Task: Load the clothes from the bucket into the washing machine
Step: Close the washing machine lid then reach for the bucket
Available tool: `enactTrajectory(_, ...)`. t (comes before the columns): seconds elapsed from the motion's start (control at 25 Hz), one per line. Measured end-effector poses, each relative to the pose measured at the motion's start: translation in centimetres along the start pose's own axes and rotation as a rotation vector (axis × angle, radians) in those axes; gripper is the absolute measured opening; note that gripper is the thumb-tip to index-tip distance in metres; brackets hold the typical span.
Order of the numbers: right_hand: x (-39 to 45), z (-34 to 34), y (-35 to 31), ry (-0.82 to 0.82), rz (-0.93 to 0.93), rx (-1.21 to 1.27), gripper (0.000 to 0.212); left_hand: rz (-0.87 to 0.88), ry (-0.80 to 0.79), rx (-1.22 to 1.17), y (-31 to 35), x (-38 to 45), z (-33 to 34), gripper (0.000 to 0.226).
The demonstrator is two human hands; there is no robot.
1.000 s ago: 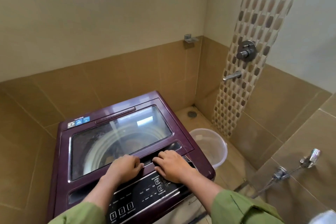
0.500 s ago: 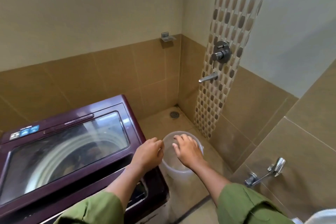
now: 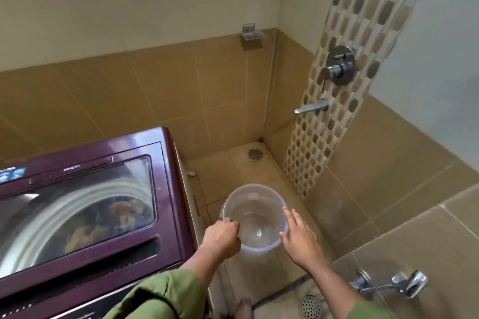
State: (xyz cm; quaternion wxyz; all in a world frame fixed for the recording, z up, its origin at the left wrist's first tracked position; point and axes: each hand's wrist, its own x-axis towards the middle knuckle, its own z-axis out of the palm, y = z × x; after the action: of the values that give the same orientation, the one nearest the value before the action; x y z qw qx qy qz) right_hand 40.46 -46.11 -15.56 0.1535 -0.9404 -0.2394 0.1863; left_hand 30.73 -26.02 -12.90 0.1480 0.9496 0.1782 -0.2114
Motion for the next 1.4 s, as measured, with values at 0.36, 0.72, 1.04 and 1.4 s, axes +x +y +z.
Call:
enactTrajectory(0.36, 11.8, 7.6, 1.9, -0.238, -0.061, -0.083, 0.069, -0.092, -0.191, -0.240, -1.5, 13.5, 7.1, 0.043)
enactTrajectory(0.72, 19.0, 27.3, 8.2, -0.597, 0.150, 0.160, 0.062, -0.550, -0.358, -0.681, -5.1, 24.2, 25.3, 0.056)
enactTrajectory(1.04, 19.4, 34.0, 11.9, -0.730, 0.174, -0.008, 0.072, -0.896, -0.203, -1.131, -4.4, 29.0, 31.3, 0.083)
enactTrajectory(1.4, 28.5, 28.3, 17.2, -0.500, 0.290, -0.004, 0.070, -0.407, -0.472, -0.973, -1.4, 36.1, 28.4, 0.083)
